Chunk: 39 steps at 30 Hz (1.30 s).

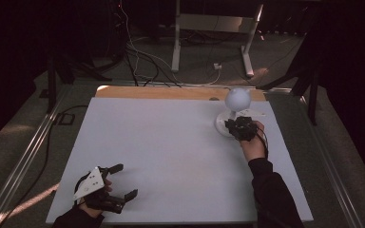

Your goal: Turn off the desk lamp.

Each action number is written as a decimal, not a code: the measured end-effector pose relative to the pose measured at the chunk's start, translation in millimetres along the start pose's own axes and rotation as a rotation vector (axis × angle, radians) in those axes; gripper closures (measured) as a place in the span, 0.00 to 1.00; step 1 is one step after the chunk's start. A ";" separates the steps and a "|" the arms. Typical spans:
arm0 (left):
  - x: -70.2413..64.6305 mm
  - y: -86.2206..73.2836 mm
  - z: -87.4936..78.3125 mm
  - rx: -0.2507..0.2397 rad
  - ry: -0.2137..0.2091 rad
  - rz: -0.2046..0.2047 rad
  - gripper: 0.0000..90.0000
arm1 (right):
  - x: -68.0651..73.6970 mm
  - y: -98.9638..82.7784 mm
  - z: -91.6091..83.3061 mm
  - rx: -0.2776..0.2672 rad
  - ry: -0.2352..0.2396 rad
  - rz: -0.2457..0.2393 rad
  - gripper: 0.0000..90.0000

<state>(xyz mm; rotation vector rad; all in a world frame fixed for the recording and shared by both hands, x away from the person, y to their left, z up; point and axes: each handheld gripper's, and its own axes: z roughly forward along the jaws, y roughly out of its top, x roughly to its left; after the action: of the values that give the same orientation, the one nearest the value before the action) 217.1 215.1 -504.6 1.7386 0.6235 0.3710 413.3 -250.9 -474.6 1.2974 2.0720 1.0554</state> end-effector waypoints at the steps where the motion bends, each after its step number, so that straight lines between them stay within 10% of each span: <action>1: 0.2 0.1 -0.2 0.000 0.000 0.000 0.01 | 1.2 0.9 -1.3 -0.004 0.009 -0.001 0.78; 10: 0.3 0.1 -0.2 -0.001 0.000 0.000 0.01 | 8.0 7.9 -9.6 0.010 0.099 -0.017 0.30; 19: 0.3 0.1 -0.4 -0.001 -0.001 0.000 0.01 | 11.7 6.7 -19.7 0.011 0.166 0.005 0.02; 28: 0.4 0.0 -0.4 -0.002 -0.002 -0.002 0.01 | 16.5 -5.2 -35.2 -0.041 0.244 0.019 0.00; 39: 0.1 -0.1 -1.2 -0.002 -0.002 -0.001 0.01 | 30.0 -31.8 -51.5 -0.024 0.219 -0.055 0.00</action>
<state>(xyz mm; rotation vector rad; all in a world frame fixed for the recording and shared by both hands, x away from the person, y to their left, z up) 216.5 216.1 -504.4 1.7361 0.6223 0.3695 345.9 -250.5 -469.6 1.1503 2.2327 1.2421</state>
